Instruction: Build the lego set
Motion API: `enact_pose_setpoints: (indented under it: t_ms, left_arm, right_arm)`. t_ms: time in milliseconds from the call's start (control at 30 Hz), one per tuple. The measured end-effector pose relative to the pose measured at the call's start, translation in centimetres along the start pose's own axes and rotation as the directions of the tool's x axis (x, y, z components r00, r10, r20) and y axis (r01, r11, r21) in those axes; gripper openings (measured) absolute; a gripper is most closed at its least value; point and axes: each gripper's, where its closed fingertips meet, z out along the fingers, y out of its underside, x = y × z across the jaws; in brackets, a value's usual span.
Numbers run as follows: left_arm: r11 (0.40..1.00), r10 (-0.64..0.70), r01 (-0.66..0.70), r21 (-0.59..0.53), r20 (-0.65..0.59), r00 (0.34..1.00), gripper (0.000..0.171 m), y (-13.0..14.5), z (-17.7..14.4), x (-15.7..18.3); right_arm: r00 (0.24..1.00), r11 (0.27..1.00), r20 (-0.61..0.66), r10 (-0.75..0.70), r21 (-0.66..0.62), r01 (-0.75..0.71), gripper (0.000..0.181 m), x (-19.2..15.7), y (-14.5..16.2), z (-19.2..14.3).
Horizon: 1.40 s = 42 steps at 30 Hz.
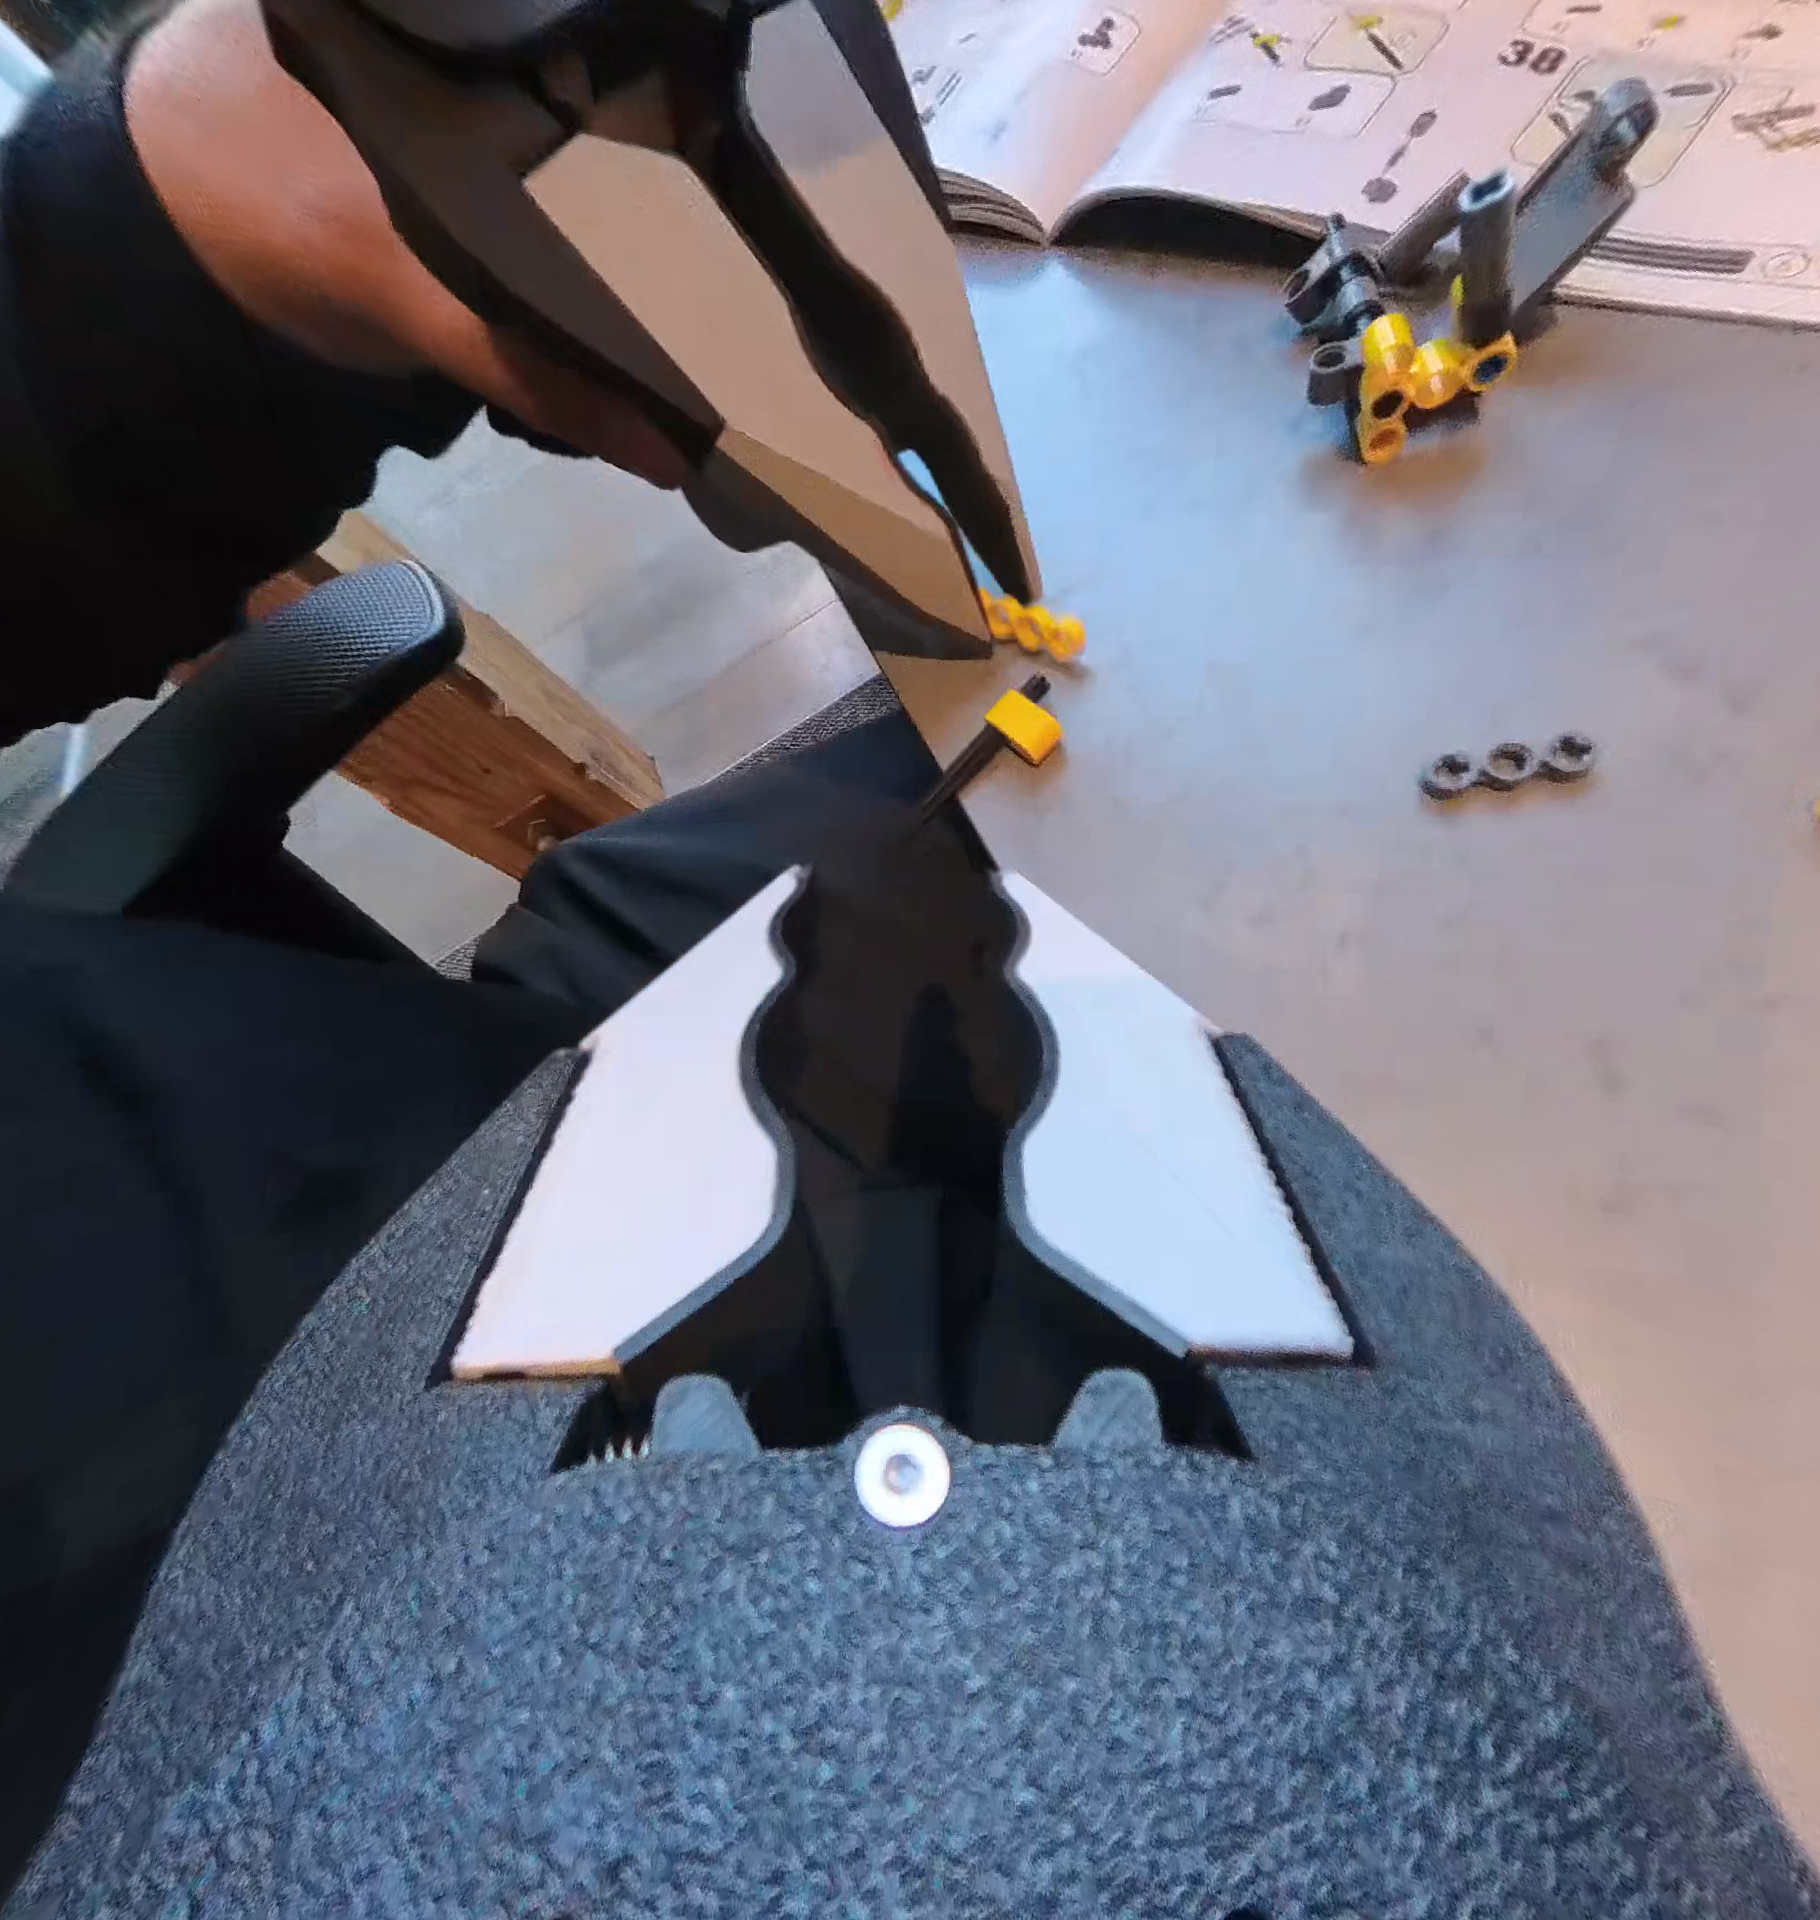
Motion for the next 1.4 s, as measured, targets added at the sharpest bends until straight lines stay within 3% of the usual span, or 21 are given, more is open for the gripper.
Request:
enact_pose_setpoints:
  t_ms: [133, 367, 467, 567, 633, 767, 867, 1000, 1100, 1133, 1267, 1400]
  left_arm:
    - [0.999, 0.035, -0.035, -0.012, 0.025, 0.999, 0.014, 0.0, 0.1, 0.2]
    - [0.983, 0.179, -0.176, -0.047, 0.079, 0.981, 0.015, -0.3, 0.4, 0.2]
    - [0.979, 0.199, -0.196, -0.057, 0.054, 0.979, 0.007, -0.5, 0.6, 0.5]
    - [0.979, 0.199, -0.196, -0.054, 0.042, 0.979, 0.003, -0.6, 0.7, 0.6]
    - [0.980, 0.195, -0.193, -0.047, 0.047, 0.980, 0.003, -0.6, 0.7, 0.6]
    - [0.979, 0.202, -0.200, -0.039, 0.051, 0.978, 0.003, -0.5, 0.7, 0.7]
    - [0.980, 0.196, -0.195, -0.035, 0.044, 0.980, 0.003, -0.5, 0.6, 0.5]
    - [0.981, 0.192, -0.192, -0.027, 0.032, 0.981, 0.003, -0.4, 0.5, 0.5]
    - [0.978, 0.206, -0.205, -0.027, 0.031, 0.978, 0.003, -0.4, 0.5, 0.5]
    - [0.976, 0.215, -0.214, -0.029, 0.030, 0.976, 0.003, -0.4, 0.5, 0.5]
    - [0.971, 0.237, -0.236, -0.040, 0.017, 0.971, 0.003, -0.4, 0.5, 0.6]
    - [0.966, 0.256, -0.256, -0.047, 0.008, 0.967, 0.003, -0.3, 0.5, 0.6]
  right_arm:
    - [0.996, 0.998, -0.060, -0.060, -0.004, 0.060, 0.028, 0.1, 0.2, 1.0]
    - [0.998, 0.999, -0.035, 0.047, 0.024, -0.046, 0.033, -0.5, 0.6, 1.8]
    - [0.993, 0.992, 0.013, 0.114, 0.050, -0.114, 0.034, -0.8, 0.4, 2.0]
    - [0.987, 0.983, 0.035, 0.160, 0.082, -0.162, 0.023, -0.7, 0.1, 2.3]
    - [0.987, 0.983, 0.041, 0.155, 0.091, -0.159, 0.005, -0.7, 0.0, 2.4]
    - [0.986, 0.982, 0.044, 0.160, 0.093, -0.163, 0.008, -0.8, -0.1, 2.3]
    - [0.986, 0.984, 0.025, 0.162, 0.069, -0.163, 0.023, -0.5, 0.3, 1.6]
    - [0.996, 0.999, -0.085, 0.010, 0.041, -0.007, 0.030, 0.2, -0.4, -0.7]
    - [0.942, 0.963, -0.199, -0.269, -0.022, 0.270, 0.031, 2.1, -2.3, -1.8]
    - [0.912, 0.934, -0.203, -0.356, -0.077, 0.348, 0.040, 2.6, -2.5, -1.5]
    - [0.828, 0.817, -0.069, -0.557, -0.226, 0.531, 0.043, 3.0, -2.4, 0.8]
    - [0.796, 0.758, 0.070, -0.601, -0.268, 0.595, 0.042, 2.7, -2.2, 2.4]
